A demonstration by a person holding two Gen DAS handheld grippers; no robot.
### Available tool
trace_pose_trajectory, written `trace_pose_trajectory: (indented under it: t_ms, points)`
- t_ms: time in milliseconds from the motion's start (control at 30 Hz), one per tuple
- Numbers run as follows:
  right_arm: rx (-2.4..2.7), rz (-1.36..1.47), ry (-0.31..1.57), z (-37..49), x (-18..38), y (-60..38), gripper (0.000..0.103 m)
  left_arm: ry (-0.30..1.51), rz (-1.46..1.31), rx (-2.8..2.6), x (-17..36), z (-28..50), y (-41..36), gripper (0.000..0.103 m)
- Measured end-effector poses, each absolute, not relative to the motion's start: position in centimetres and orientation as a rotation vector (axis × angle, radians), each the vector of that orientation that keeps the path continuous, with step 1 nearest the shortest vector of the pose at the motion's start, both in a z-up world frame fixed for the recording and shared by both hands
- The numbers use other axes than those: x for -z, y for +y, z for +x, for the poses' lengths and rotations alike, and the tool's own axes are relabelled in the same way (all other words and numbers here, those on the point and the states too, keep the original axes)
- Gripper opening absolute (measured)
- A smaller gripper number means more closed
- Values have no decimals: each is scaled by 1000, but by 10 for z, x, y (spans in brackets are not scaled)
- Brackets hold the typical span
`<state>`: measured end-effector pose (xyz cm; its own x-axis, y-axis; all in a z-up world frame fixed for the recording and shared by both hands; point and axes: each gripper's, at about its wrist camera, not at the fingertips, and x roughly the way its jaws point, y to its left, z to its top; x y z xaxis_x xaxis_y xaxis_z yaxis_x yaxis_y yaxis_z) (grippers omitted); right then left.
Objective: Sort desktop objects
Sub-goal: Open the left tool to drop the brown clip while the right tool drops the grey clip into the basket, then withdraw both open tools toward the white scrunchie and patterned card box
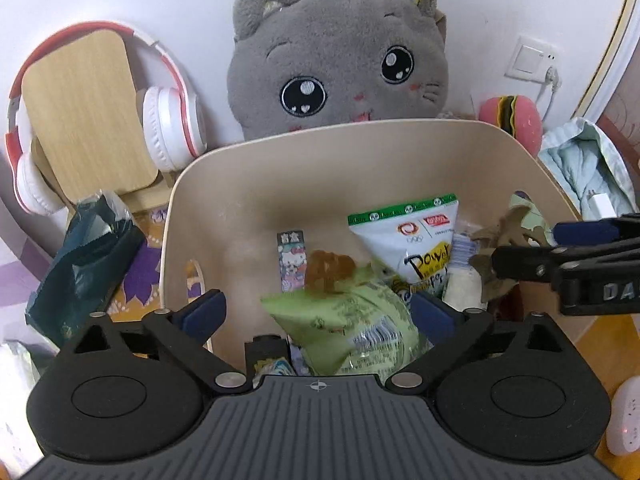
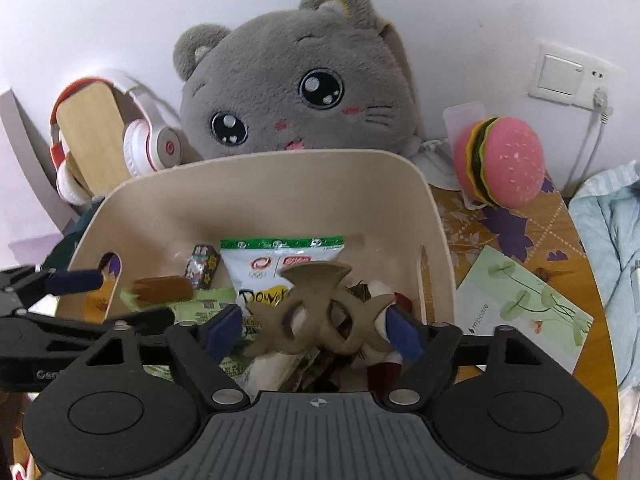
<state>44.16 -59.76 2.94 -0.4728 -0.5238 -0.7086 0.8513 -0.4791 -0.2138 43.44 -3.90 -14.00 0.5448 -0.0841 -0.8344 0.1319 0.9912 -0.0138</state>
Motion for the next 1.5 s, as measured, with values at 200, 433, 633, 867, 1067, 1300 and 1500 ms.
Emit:
trace_pose_trajectory:
  t_ms: [200, 433, 633, 867, 1067, 1300, 1500]
  points:
    - [2045, 693, 684, 447, -40, -591, 98, 926, 62, 142, 129, 424, -38, 101]
    - [2049, 681, 677, 459, -44, -585, 101, 903, 54, 150, 119, 411, -34, 101]
    - [2047, 669, 668, 473, -45, -577, 103, 872, 62, 160, 109, 393, -32, 101]
    - [2050, 664, 645, 488, -44, -560, 103, 863, 58, 172, 100, 363, -22, 101]
    - [2047, 715, 647, 493, -31, -546, 103, 895, 77, 182, 106, 341, -15, 101]
    - [2043, 753, 684, 501, -13, -535, 103, 979, 100, 202, 133, 313, -13, 101]
    - [2043, 806, 707, 504, 5, -528, 103, 1056, 123, 223, 165, 292, -18, 101]
